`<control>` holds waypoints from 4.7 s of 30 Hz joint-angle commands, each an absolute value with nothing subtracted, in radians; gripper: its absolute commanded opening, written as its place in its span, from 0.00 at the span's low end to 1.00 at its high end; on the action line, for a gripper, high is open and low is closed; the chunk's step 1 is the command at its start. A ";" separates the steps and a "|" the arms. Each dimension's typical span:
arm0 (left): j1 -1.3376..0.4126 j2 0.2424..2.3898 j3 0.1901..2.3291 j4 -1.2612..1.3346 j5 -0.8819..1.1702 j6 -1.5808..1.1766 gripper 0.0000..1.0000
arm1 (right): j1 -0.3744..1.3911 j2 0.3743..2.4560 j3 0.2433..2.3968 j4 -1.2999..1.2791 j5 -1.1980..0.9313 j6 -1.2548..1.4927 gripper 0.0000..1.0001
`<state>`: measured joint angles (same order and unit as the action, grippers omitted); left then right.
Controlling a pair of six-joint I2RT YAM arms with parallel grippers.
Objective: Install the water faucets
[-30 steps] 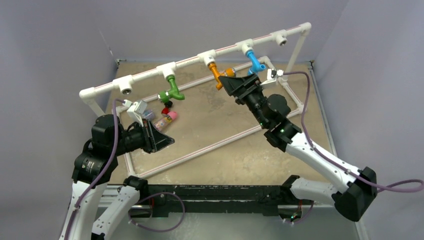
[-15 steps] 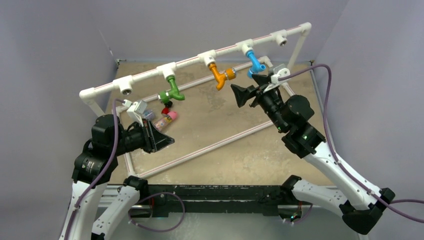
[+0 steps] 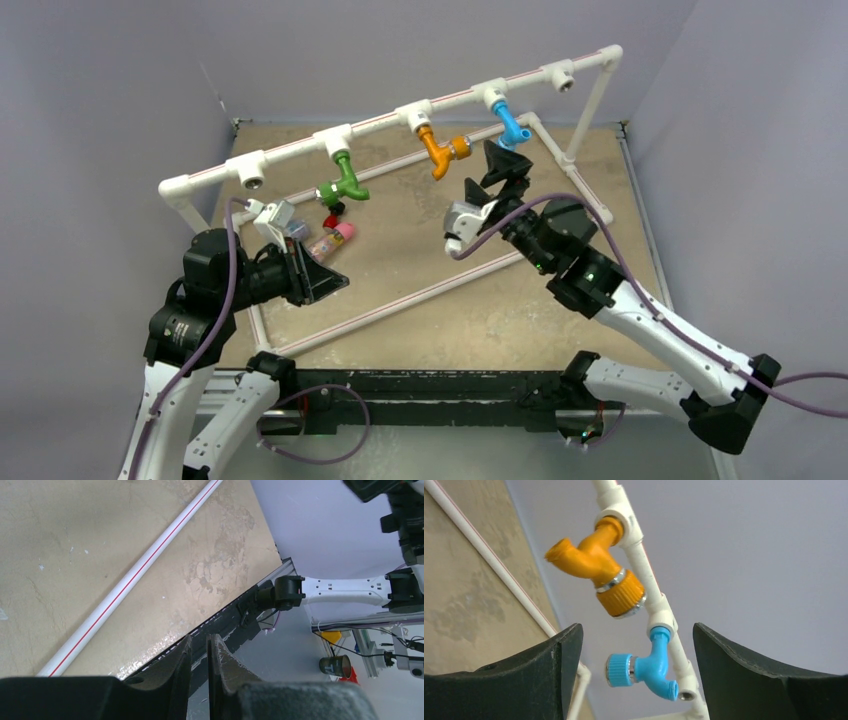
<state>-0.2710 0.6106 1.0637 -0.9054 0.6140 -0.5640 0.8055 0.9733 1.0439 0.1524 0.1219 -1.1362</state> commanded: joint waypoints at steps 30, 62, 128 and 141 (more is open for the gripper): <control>-0.294 0.617 1.091 -0.890 0.605 -0.538 0.16 | 0.934 1.372 1.059 0.759 0.484 -1.450 0.29; -0.299 0.605 1.067 -0.893 0.600 -0.551 0.16 | 0.637 1.319 0.866 0.941 -0.016 1.489 0.00; -0.299 0.653 1.072 -0.881 0.596 -0.517 0.16 | 0.973 1.130 0.944 0.536 0.456 -1.545 0.84; -0.299 0.651 1.083 -0.888 0.593 -0.513 0.16 | 0.974 1.332 1.037 0.736 0.506 -1.529 0.62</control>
